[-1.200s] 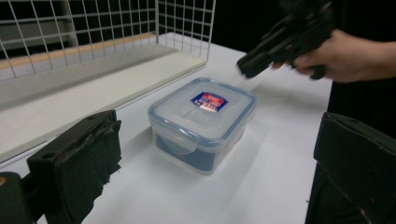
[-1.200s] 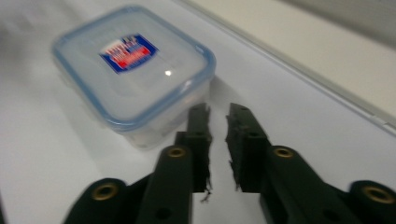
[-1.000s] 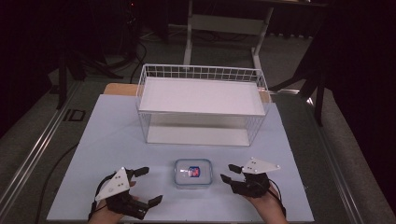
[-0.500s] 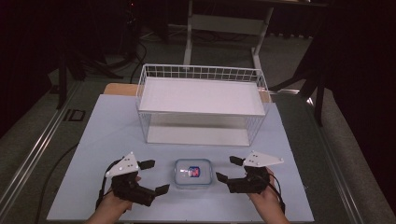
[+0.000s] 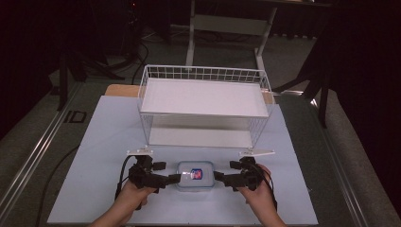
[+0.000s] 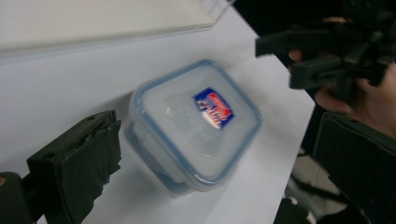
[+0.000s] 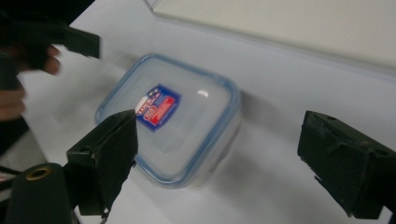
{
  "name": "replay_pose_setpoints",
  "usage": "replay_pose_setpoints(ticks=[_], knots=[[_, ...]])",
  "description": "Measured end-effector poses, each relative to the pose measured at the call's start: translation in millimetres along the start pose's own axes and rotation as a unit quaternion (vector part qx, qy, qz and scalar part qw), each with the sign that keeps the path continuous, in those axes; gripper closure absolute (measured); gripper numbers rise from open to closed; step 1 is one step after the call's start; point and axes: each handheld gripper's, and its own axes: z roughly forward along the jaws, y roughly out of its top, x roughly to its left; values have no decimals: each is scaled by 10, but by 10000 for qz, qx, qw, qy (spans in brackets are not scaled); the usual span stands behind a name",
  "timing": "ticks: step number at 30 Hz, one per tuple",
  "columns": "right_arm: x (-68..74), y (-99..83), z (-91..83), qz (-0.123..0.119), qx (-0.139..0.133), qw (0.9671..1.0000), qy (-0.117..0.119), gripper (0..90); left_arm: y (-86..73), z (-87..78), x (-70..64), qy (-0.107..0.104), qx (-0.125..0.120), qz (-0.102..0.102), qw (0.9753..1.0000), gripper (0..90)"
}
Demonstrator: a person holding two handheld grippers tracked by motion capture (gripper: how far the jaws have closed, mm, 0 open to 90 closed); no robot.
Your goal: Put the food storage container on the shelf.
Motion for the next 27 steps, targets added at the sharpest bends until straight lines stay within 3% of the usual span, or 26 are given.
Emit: replay_pose_setpoints(ticks=[2,5,7,8,9,12,13,15,17,18,22,27], knots=[[-46,-6,61,393,150,9988,246,122,-20,62,58,-29,64,-293,9995,17],[-112,-24,158,960,388,9935,478,142,-53,141,137,-162,154,-761,9968,21],[-126,-29,178,1073,417,9920,522,142,-53,141,137,-162,154,-761,9968,48],[-126,-29,178,1073,417,9920,522,148,-83,215,186,-218,210,-958,9949,48],[-181,-43,256,1350,549,9871,670,176,-90,236,202,-248,229,-1011,9943,50],[-229,-62,342,1655,652,9804,853,204,-107,298,228,-277,296,-1196,9920,53],[-229,-62,342,1655,652,9804,853,204,-107,298,228,-277,296,-1196,9920,69],[-253,-84,423,1856,756,9752,943,229,-125,356,242,-251,423,-1305,9902,76],[-263,-104,467,1929,804,9729,994,265,-139,382,255,-205,482,-1396,9888,133],[-262,-112,480,1924,814,9728,1004,282,-146,398,261,-217,503,-1476,9875,151],[-229,-121,486,1900,791,9726,1081,377,-156,433,254,-148,627,-1495,9867,231],[-218,-116,493,1962,905,9702,1096,402,-150,436,231,-93,659,-1443,9873,286]])
